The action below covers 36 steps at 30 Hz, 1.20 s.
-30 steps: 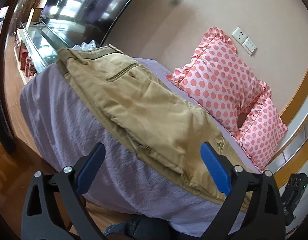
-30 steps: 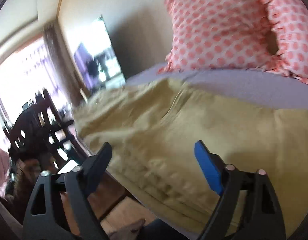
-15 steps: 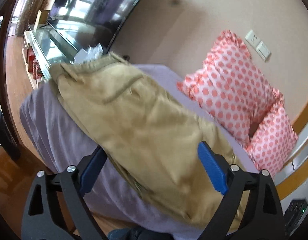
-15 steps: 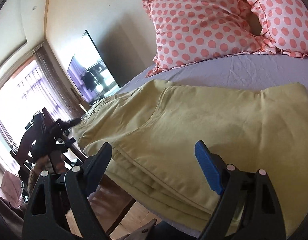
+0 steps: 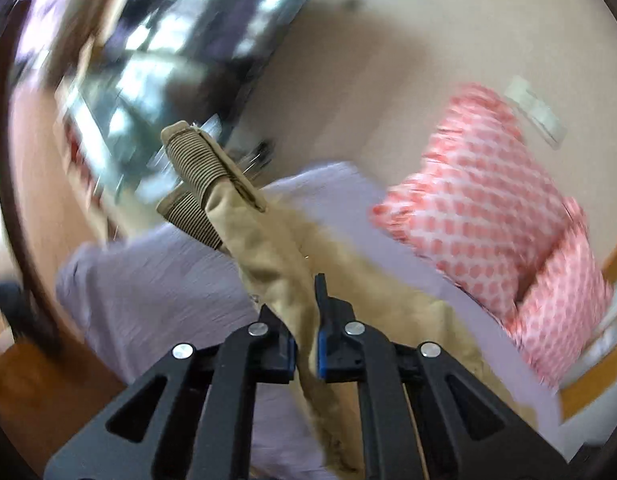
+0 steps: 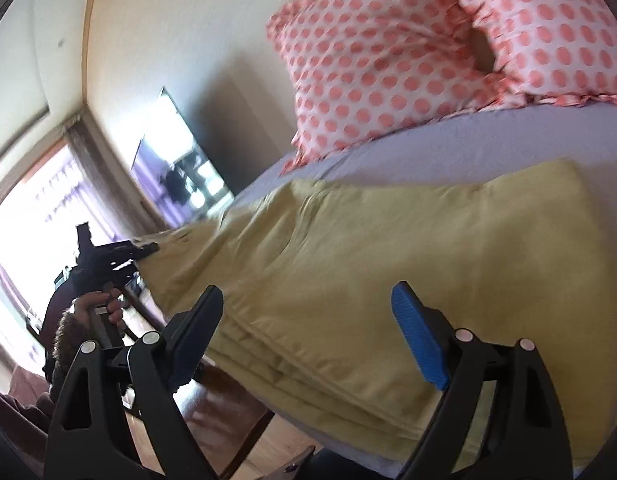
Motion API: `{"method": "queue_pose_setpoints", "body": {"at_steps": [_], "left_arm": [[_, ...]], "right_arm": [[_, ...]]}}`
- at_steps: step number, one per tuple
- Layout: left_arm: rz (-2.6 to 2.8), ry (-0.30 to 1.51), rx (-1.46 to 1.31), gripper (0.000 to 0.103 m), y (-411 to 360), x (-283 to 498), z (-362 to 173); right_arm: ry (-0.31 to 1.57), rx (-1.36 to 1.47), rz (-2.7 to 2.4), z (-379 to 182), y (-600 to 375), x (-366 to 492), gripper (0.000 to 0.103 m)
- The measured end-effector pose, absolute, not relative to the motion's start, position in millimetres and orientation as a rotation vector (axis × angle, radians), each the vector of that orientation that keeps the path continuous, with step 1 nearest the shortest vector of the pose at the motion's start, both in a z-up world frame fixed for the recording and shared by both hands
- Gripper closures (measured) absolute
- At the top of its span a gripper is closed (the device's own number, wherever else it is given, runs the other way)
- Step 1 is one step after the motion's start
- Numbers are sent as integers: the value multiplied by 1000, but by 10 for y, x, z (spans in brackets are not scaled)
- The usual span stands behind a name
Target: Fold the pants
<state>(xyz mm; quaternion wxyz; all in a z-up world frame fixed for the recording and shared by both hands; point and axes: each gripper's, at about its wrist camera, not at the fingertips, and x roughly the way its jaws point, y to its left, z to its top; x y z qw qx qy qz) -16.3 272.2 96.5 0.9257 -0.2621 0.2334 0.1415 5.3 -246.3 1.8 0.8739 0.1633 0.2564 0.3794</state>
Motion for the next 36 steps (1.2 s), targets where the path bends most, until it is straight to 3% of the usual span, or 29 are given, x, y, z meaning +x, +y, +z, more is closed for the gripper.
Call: {"method": "queue_pose_setpoints", "body": {"at_steps": [4,7,12,16,19,21,23,26,27,31,36], "left_arm": [[108,444,-252,97,1655,106,1527],[-137,430,-46,96,603,171,1663],[-487,546,228,95,-819,77,1045],[-609,623,393,96,-1332,-110,508],[-608,659,425,94,-1368,-134,374],[-649,685,372,86,-1264,-166,450],[-725,697,268,80,-1064,-248,592],[-710,651,79,42,-465,-229,867],[-600,630,52,39,-196,-131,916],[-312,738,-51,36,559,482,771],[-330,928,-206,36,943,1145,441]], "right_arm": [[463,431,692,101,-2928,18,11],[429,518,608,119,-3330,-1,11],[421,692,518,27,-3929,3,10],[496,763,533,-87,-4064,132,10],[549,747,579,-96,-3987,261,10],[606,715,598,-102,-3909,397,10],[637,691,605,-121,-3875,478,19],[705,633,605,-184,-3794,628,35],[725,599,593,-205,-3754,696,39],[724,550,581,-224,-3695,905,47],[754,556,629,-219,-3662,1032,47]]}}
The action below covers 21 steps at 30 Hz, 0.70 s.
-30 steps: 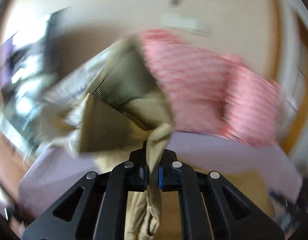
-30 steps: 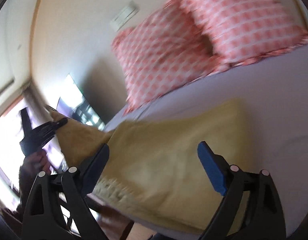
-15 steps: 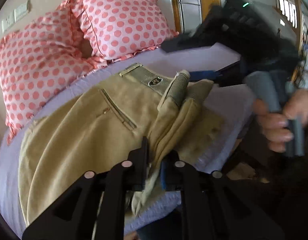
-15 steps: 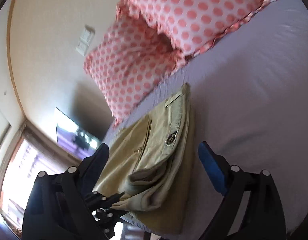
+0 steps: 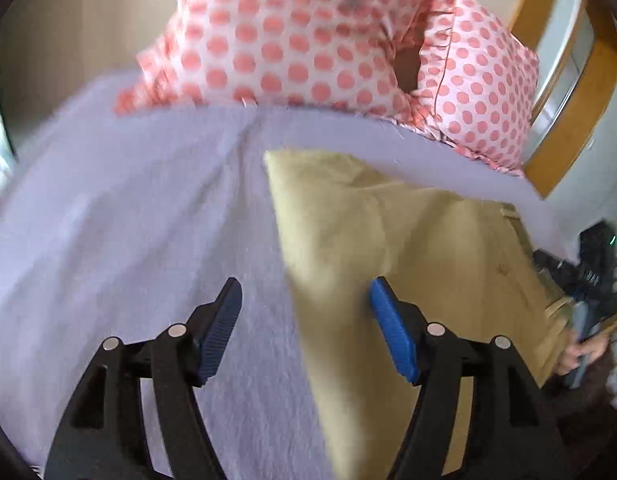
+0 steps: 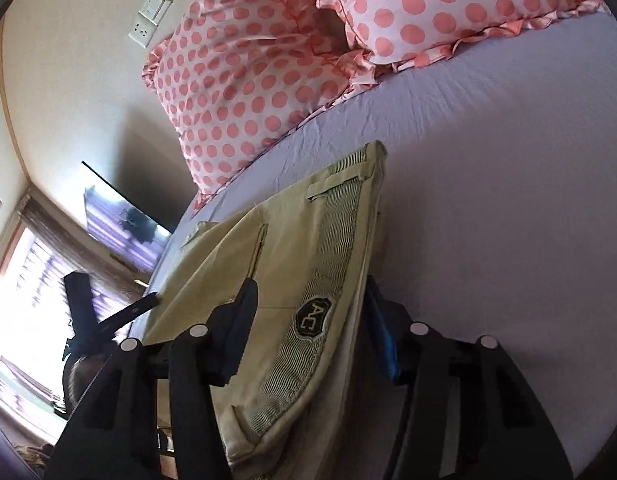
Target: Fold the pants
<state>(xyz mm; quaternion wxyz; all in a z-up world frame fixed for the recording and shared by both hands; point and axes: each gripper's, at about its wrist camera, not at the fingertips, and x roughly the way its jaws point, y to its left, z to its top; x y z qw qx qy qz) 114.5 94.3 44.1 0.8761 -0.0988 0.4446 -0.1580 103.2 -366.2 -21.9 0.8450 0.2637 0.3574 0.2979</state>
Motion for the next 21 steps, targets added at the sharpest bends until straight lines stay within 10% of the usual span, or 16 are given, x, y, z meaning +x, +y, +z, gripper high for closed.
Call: {"method": "queue_pose_setpoints", "body": {"at_steps": [3,6,7,9,21], "left_arm": [[-471,983,-275,36,823,1300,360],[-570,993,-341,31,749,1466,282],[-587,1004,-372,38,756,1522,254],[-579,1029,-450,87,821,1591,199],[-443,790,-194,95,385,2058,978]], "right_arm": [[756,572,671,-234,-3679,1063,51],[807,661,736,-352,-3741,1131,80],[820,730,775,-409,-3795,1150,86],[823,843,833,-487,-3863,1160,89],[633,738,882,408,-3719,1715,93]]}}
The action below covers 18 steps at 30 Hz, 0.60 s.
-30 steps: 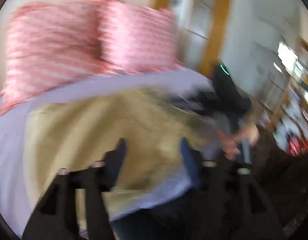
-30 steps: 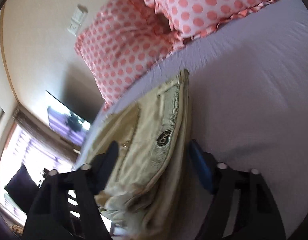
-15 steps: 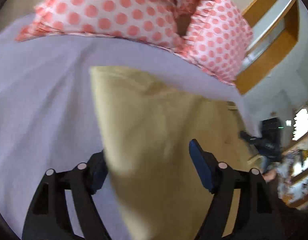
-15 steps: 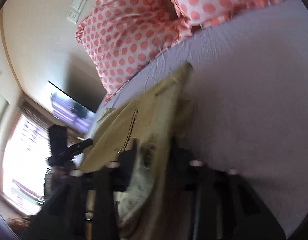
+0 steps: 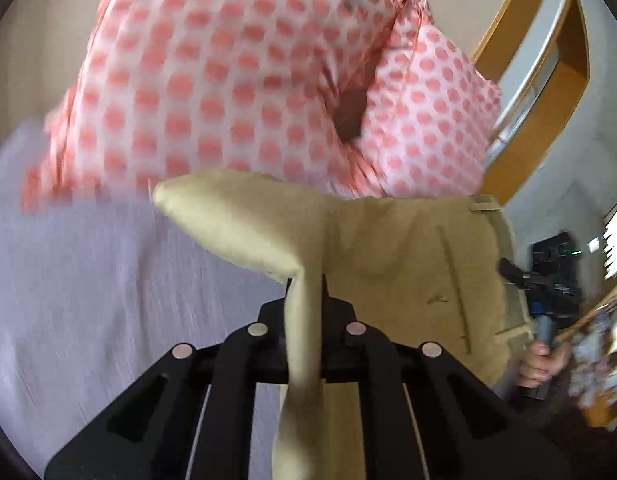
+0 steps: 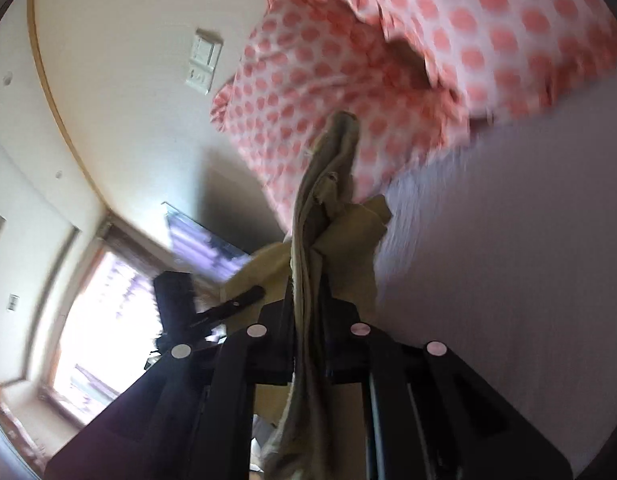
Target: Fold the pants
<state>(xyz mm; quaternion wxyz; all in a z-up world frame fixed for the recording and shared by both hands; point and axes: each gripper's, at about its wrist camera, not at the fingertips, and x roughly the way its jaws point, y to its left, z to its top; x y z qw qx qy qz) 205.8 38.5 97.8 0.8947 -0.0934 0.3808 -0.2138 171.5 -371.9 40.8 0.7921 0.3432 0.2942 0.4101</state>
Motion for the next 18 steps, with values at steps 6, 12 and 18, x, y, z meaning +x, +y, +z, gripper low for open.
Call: {"method": "queue_pose_setpoints", "body": {"at_steps": [6,12,18], "left_arm": [[-229,966,-90,78,145,2815,391],[-136,796,-3,59,255,2363,690],[-387,902,-132,35,7,2103,551]], "right_arm": [[781,647,568,53,-3685,2459,91],[747,512,405,235,-3751,2235,49],[809,533,565,212,-3426,2183,18]]}}
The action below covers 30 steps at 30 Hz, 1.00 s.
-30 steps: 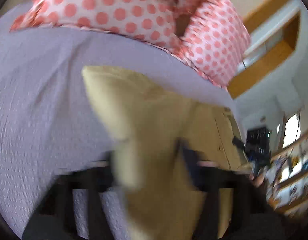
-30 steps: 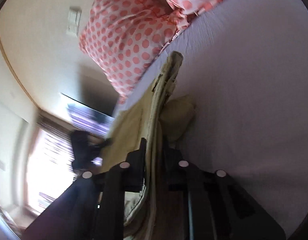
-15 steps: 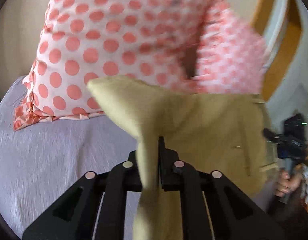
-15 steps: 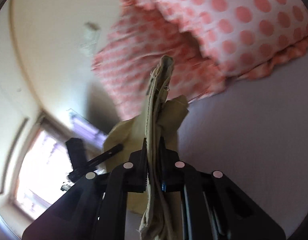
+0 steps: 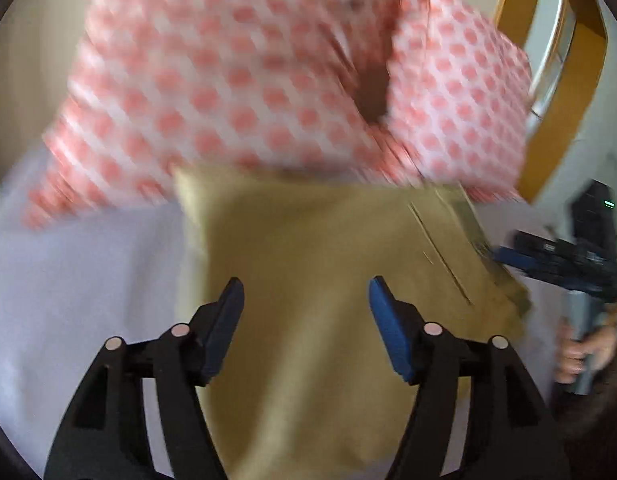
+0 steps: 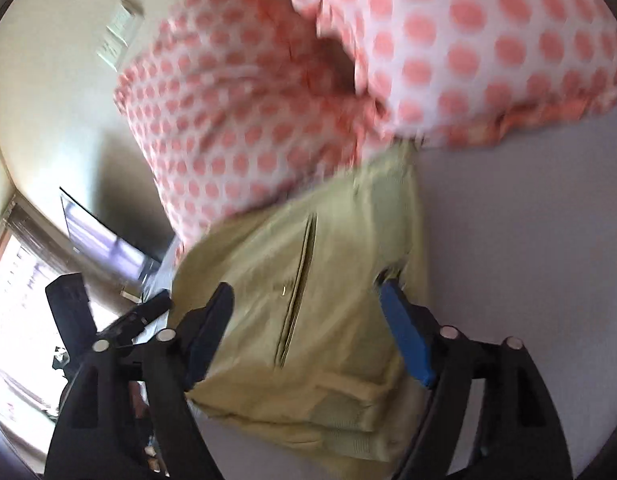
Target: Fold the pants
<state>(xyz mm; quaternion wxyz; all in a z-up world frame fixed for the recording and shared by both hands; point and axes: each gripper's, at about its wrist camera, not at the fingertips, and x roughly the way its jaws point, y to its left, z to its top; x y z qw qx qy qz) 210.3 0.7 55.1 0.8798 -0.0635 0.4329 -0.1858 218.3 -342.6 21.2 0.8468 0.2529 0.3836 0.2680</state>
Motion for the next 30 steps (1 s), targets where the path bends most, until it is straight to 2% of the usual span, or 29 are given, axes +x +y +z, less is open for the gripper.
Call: {"method": "queue_pose_setpoints", "body": {"at_steps": [2,4,6,7,8,9,13,16,22,30], "left_arm": [[-372,973,-121,35,-68,2193,344],[-293,931,-23,34,-139,2103,384],[-242,926,21,22,-152,1898,476],[-236,904,29,18,-147,1743,504],[-228,882,38,8,-136,1594,543],[-211,862,53,3,-112,1419,570],[-121,848,83,2,-63,752,485],[-94,874,62,2,-44,515,306],[-43,850,52,2,-101,349,142],[-47,797,47,2,-93,286,114]], "right_arm": [[890,554,526,37,-3372,2285,16],[886,559,489,71,-3384,2227,16],[854,505,440,192,-3350,1964,15],[808,462,439,275,-3315,1742,10],[762,408,421,339,-3267,1515,1],[729,361,399,393,-3190,1348,1],[670,153,277,244,-2810,636,1],[712,48,224,-12,-2512,531,1],[769,-3,158,-210,-2337,477,1],[712,5,95,-269,-2306,351,1]]}}
